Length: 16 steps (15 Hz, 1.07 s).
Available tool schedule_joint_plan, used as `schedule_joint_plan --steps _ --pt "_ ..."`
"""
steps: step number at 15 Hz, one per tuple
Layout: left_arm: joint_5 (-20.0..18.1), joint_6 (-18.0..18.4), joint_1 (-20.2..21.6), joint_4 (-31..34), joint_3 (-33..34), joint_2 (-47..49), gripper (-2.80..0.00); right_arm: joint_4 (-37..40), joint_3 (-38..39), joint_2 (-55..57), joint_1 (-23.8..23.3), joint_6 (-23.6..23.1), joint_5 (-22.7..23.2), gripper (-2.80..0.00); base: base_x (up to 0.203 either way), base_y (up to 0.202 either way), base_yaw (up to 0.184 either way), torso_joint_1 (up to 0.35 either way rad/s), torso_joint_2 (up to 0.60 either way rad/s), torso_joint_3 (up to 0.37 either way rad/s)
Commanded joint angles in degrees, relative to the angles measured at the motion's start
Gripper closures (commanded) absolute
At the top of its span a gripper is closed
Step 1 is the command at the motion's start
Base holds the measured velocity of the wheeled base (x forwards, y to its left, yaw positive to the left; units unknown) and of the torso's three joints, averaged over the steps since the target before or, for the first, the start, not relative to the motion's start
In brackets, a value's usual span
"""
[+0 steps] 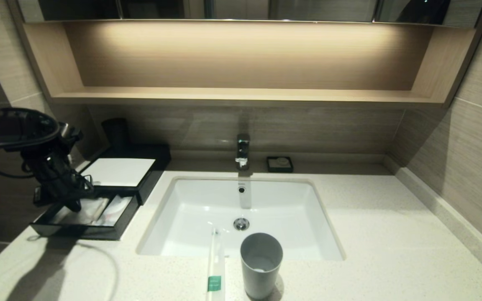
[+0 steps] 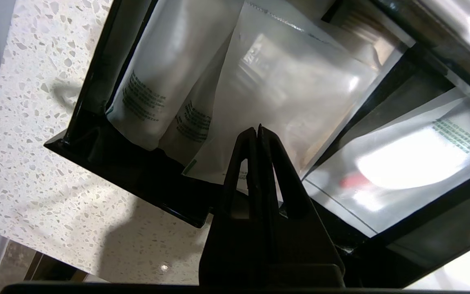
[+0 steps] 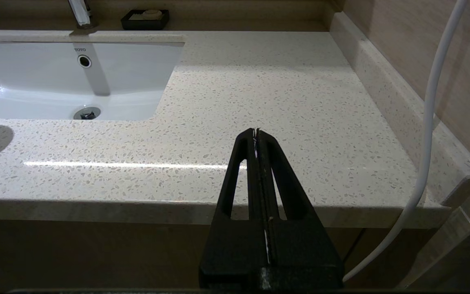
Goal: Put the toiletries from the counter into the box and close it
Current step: Place the bathroom toiletry into the drawer
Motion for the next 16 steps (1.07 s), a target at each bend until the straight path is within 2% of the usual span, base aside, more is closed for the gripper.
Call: schedule_joint_plan --steps 1,11,16 --pt "0.07 -0.04 0.03 0.43 0.21 0.72 0.0 -0.04 0.09 -0.07 0.01 0.0 0.01 0.0 0.0 0.0 0.0 0.0 0.0 0.0" --pt "-0.58 -0.3 0.03 -0.09 0.38 1.43 0.0 -0.04 0.09 -0.09 0.01 0.0 0.01 0.0 0.0 0.0 0.0 0.0 0.0 0.0" --pt "-0.72 -0.46 -0.41 0.3 0.41 -1.48 0.0 -0.04 0.09 -0.09 0.01 0.0 0.01 0.0 0.0 0.0 0.0 0.0 0.0 0.0"
